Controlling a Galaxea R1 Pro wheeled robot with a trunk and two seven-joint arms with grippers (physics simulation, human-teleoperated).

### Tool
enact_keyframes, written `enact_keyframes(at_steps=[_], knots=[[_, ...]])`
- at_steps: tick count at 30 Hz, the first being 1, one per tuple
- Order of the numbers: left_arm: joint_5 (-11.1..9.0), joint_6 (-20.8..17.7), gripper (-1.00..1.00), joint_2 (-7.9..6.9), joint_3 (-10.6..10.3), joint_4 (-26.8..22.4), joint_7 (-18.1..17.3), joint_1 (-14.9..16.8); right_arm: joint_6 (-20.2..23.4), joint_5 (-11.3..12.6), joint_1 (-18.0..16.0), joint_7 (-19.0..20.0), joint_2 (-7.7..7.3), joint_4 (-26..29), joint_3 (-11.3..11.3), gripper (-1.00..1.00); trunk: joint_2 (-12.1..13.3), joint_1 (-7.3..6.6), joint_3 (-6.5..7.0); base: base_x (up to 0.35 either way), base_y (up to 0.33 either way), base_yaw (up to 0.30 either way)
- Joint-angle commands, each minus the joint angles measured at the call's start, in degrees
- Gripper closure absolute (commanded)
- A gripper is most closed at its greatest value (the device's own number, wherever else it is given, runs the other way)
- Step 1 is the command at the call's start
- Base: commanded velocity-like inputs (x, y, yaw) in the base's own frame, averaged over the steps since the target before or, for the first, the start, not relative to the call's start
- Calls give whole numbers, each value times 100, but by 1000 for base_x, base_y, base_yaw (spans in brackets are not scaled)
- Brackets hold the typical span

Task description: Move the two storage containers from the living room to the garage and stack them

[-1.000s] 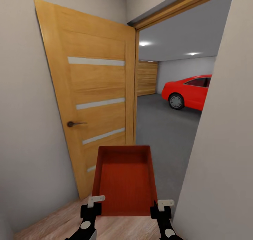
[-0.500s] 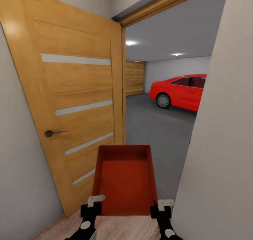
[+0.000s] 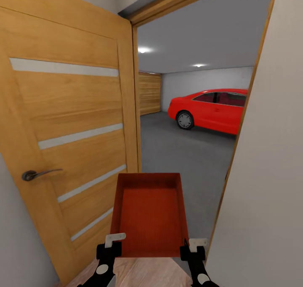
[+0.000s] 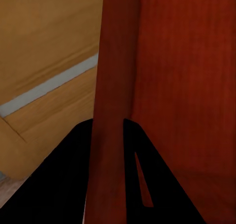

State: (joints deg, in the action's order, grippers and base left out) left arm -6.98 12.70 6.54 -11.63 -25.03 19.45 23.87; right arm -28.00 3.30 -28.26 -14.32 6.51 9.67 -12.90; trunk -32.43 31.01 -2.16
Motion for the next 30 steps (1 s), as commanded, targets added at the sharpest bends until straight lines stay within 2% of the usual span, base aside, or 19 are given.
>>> enact_keyframes(at_steps=[1,9,20,30], knots=[[-102,-500,100,-3,-52,16,-104,3,-379,90,-13,-89,-1,5,68,100,-11,4,-11,92,60,-11],[-102,-497,100,4,-55,16,-96,3,-381,91,-13,-93,-3,7,68,100,-11,4,-11,22,14,-21],[-115,-500,100,6,-52,16,-82,3,-382,92,-13,-93,-1,4,68,100,-11,4,-11,6,12,-209],[-120,-507,100,6,-50,19,-97,3,-382,92,-13,-97,-1,8,68,100,-11,4,-11,98,252,-49]])
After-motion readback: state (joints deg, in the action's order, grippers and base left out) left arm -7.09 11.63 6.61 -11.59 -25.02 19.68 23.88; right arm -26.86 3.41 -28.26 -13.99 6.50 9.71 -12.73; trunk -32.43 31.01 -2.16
